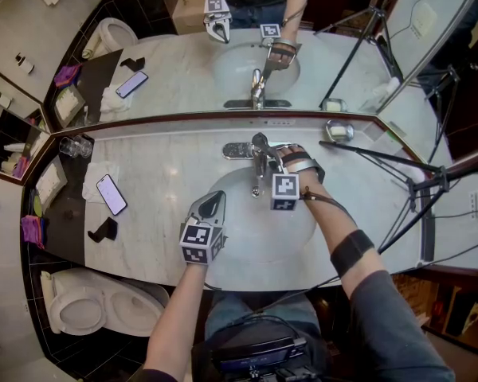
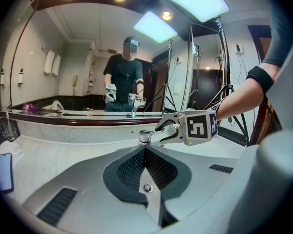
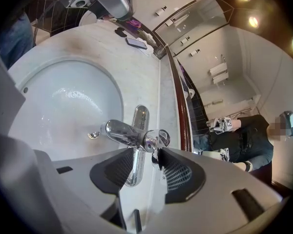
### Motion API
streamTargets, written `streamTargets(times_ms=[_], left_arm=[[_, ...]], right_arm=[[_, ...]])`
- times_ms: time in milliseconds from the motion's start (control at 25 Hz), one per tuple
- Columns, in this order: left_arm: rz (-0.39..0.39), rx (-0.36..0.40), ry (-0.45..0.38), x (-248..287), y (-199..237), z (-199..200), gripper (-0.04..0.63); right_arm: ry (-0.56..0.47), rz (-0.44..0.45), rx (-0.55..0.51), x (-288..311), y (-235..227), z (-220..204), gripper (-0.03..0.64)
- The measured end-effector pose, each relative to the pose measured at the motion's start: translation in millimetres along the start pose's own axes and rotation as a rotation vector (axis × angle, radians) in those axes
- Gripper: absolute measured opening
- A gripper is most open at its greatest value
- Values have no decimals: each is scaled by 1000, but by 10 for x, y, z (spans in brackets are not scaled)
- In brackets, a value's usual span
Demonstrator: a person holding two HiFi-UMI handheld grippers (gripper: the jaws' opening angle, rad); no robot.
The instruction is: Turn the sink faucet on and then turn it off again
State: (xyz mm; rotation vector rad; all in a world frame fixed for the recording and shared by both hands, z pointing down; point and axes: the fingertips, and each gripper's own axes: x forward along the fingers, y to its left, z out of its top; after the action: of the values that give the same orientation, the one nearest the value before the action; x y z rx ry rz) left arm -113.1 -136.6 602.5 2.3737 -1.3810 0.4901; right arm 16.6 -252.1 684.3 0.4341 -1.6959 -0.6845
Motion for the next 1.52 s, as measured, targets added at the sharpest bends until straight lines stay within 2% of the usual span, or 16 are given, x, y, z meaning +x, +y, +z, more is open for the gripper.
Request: streamTargets(times_ms=[280,400,880,1000,1240,1360,1520], left_arm=[[-2,-3,2,6,-3,4,-12],[1,0,0,10,4,3,-12],[11,0,3,-131,-6,-13,-14],[14,9,-3,-216,-22,35,-12],[27,23,-30,-360,13,152,-12],[27,34,-41,-409,-21,204,-12],[14,40,-53,-497,-114,263,-12]], right_arm=[[14,7,10,12,220,-73,169],[5,18,41,-46,187,-33,169],[30,15,54,11,231,-69,172],[30,19,134,-43,217,-50,173],[-17,-32,350,-462,206,-18,176],[-46,-61,468,-744,208,-38,159],[-67,-102,563,-1079,241,-94,126]])
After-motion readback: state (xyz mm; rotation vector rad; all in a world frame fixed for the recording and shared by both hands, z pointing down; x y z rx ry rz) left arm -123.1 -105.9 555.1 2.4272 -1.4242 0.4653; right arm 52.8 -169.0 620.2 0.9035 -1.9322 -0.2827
